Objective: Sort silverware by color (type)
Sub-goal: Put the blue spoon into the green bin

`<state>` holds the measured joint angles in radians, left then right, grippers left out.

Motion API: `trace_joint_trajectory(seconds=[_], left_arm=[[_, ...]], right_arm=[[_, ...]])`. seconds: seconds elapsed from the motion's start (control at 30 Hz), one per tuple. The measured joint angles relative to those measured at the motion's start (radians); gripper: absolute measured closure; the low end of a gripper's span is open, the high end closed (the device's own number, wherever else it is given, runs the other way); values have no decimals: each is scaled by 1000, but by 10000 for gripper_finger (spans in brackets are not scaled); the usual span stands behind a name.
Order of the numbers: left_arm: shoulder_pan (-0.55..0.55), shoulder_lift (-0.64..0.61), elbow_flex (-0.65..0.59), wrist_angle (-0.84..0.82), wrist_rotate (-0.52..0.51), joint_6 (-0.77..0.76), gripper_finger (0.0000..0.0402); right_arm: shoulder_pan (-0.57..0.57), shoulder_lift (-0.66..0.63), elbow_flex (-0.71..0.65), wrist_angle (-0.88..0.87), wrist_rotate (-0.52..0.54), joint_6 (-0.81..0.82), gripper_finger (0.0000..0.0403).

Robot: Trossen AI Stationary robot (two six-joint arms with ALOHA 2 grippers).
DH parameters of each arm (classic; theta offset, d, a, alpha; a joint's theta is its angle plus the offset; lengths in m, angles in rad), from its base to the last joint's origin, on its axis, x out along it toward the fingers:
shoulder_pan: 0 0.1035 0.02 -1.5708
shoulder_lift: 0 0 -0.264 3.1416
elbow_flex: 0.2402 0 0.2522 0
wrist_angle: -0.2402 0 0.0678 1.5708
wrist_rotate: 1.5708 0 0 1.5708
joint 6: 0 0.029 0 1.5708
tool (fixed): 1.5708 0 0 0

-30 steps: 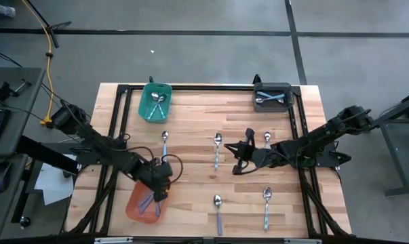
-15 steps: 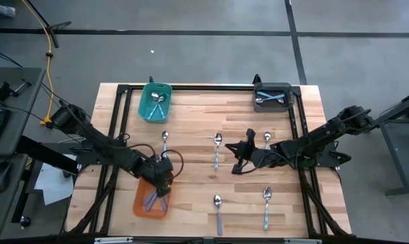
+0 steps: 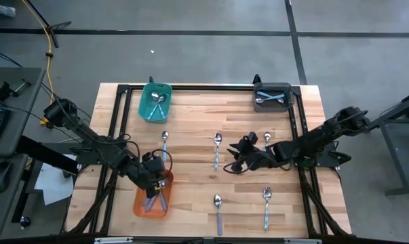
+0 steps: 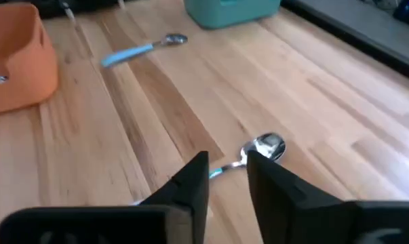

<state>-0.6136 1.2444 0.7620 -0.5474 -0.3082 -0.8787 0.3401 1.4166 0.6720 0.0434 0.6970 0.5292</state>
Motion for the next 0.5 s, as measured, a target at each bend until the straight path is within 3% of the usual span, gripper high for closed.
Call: trace_joint_trajectory(seconds=[0.3,0.5], left_arm=[[134,-6,-1,112,37,265,401],[225,-11,-147,476,124,390,401]], right_arm=[[-30,113,0,5,-33,195,260],[-78,125,1,18,-96,277,217]])
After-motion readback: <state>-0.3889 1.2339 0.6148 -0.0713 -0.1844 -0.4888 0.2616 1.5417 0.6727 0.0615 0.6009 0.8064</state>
